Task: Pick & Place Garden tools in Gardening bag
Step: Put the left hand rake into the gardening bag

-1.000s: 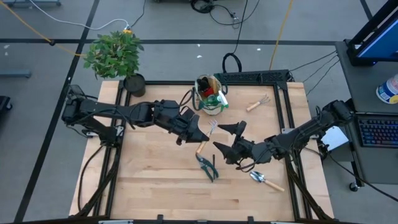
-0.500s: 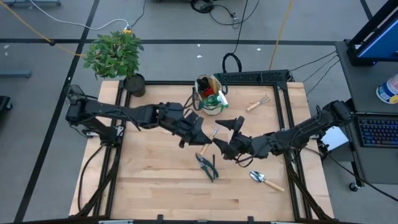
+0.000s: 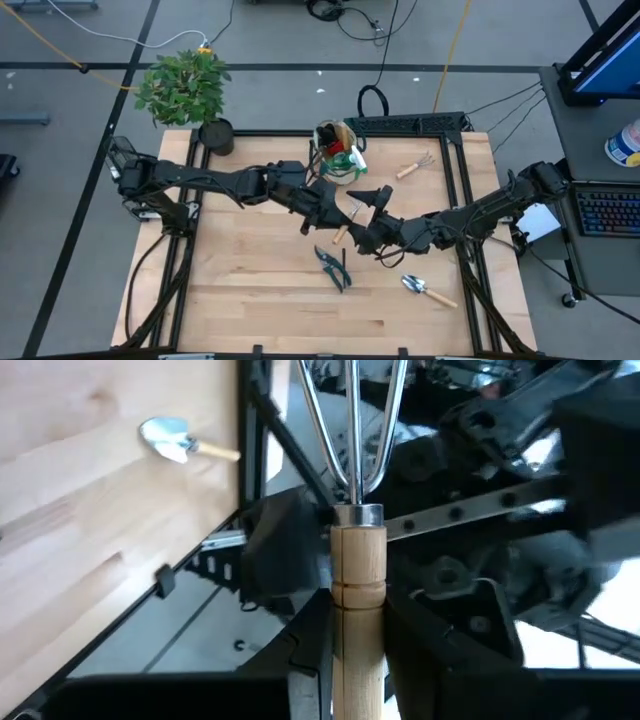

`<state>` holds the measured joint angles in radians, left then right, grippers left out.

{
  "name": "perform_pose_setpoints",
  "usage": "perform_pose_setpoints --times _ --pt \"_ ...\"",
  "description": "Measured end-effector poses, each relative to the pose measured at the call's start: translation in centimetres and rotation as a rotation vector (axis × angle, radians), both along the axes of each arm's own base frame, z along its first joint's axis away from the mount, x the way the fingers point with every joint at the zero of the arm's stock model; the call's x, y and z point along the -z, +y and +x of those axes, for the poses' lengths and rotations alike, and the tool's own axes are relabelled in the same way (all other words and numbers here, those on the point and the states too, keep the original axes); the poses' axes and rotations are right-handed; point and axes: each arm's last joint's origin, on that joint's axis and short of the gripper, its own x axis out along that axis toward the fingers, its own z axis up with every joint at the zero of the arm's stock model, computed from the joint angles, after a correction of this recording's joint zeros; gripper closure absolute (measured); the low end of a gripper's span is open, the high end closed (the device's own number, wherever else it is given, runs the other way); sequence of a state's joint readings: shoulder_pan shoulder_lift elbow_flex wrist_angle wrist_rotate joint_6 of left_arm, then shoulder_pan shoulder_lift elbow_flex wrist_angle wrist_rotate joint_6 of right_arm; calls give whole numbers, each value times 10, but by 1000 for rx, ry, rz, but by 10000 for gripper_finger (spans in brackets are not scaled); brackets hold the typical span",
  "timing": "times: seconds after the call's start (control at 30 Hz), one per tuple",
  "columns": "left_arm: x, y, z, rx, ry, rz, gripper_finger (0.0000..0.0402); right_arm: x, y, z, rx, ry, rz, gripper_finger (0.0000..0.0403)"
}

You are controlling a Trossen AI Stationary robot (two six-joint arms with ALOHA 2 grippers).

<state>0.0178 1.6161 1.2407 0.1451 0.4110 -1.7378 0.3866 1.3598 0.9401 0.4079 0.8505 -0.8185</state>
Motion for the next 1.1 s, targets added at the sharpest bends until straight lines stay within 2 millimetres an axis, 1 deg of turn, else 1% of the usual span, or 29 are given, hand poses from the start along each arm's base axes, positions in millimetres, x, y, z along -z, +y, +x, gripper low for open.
perform_pose_setpoints --times 0.1,0.23,0.43,0.6,0.93,1.1 --pt "-2 3 0 -14 -19 3 336 2 -1 -1 53 -1 25 19" --pt "-2 7 0 -34 -18 8 336 5 -3 -1 101 1 53 58" --pt "-2 7 0 -38 -17 10 336 4 -3 -1 102 -20 79 131" --pt "-2 7 0 -52 -25 19 336 3 -3 -1 99 -35 90 182" --pt "-3 14 0 -66 -37 48 336 4 -2 0 64 -64 164 263" --pt "-3 14 0 -73 -30 42 336 5 -2 0 58 -56 165 303"
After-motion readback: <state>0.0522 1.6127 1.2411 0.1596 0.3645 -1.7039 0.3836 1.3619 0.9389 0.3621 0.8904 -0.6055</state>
